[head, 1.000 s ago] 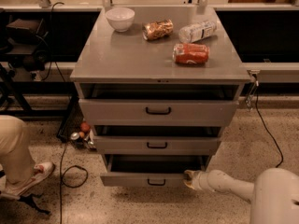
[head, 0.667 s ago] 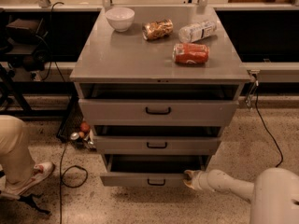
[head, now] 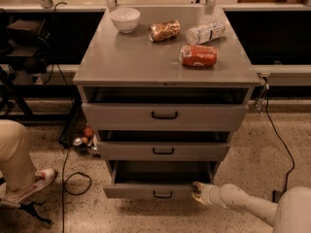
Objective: Open bottom drawer
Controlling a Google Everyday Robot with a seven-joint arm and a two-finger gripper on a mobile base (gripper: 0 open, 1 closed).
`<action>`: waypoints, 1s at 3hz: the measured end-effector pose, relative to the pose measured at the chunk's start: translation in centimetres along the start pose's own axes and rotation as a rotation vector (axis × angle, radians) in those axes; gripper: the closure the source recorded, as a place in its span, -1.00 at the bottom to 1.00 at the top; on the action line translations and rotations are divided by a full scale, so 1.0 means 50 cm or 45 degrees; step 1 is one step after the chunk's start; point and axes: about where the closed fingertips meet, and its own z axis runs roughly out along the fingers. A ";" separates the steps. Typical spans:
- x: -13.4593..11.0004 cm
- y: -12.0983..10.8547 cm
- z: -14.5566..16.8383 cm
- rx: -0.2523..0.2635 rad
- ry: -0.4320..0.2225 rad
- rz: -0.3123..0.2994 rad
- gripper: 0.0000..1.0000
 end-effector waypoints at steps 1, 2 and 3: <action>0.000 0.000 0.000 0.000 0.000 0.000 1.00; 0.000 0.000 0.000 0.000 0.000 0.000 1.00; 0.000 0.000 0.000 0.000 0.000 0.000 1.00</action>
Offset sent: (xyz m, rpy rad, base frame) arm -0.0059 -0.0136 0.0013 -0.0258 0.0243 -0.0349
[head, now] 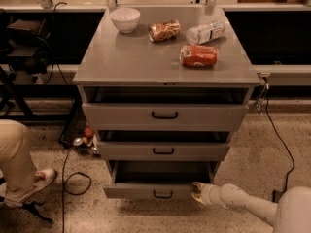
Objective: Open bottom drawer
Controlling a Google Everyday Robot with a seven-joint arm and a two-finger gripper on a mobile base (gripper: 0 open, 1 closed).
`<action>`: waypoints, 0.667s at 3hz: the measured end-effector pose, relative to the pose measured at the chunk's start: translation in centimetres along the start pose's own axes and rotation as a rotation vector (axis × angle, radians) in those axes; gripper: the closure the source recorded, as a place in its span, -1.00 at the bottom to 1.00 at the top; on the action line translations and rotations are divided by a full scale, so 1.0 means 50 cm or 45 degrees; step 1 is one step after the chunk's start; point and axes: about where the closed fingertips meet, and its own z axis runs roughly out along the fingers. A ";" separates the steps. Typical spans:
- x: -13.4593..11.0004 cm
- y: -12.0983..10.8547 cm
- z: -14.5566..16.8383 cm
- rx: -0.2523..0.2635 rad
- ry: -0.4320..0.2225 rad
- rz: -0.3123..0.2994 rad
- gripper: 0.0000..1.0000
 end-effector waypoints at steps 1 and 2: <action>0.000 0.000 0.000 0.000 0.000 0.000 1.00; 0.000 0.000 0.000 0.000 0.000 0.000 1.00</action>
Offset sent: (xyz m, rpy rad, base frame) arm -0.2772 -0.0574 -0.0255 0.1107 0.1110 -0.5059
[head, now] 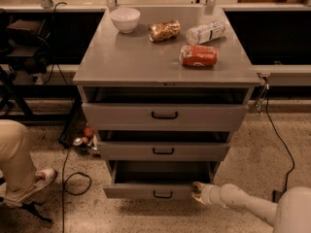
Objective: Open bottom drawer
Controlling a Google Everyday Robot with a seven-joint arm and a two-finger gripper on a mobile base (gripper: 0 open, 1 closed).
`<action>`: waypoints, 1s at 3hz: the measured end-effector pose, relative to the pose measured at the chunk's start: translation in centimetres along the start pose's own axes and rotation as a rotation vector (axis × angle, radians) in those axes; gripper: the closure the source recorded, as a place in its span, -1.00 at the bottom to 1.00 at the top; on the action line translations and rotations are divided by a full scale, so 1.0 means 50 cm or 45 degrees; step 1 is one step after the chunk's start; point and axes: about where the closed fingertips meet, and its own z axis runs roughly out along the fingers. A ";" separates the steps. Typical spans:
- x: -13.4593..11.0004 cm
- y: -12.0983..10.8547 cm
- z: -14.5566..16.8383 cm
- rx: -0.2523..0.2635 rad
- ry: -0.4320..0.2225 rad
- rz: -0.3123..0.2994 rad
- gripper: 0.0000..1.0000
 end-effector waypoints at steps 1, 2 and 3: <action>0.000 0.000 0.000 0.000 0.000 0.000 0.72; 0.000 0.000 0.000 0.000 0.000 0.000 0.27; 0.000 0.000 0.000 0.000 0.000 0.000 -0.21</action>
Offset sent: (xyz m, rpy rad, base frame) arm 0.0000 0.0001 0.0000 0.0001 0.0001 0.0001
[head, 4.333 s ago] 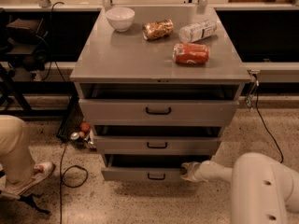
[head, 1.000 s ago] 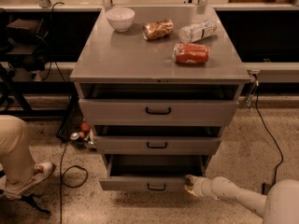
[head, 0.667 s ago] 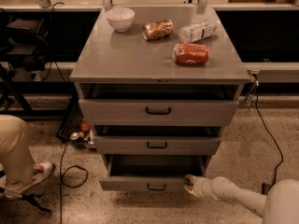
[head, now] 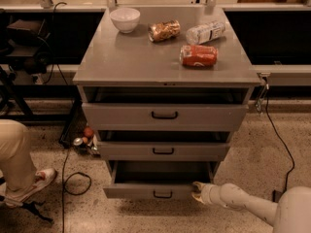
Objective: Open bottom drawer
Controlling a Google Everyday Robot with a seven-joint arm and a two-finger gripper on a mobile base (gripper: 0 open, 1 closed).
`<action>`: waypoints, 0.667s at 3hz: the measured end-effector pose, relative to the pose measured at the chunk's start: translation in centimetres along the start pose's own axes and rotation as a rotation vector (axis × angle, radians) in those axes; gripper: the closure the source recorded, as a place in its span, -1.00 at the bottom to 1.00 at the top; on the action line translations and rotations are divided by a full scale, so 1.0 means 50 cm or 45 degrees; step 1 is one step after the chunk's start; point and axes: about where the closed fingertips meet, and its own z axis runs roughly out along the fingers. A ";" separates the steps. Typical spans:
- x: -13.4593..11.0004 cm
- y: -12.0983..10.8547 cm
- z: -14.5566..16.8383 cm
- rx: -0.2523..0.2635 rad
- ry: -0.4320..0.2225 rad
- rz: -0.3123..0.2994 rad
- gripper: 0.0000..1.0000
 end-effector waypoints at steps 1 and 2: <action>0.000 0.000 0.000 0.000 0.000 0.000 -0.68; -0.013 -0.002 0.002 -0.003 -0.012 -0.028 -1.00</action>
Offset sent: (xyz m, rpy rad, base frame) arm 0.0051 0.0138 0.0101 -0.0055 -0.0330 0.0622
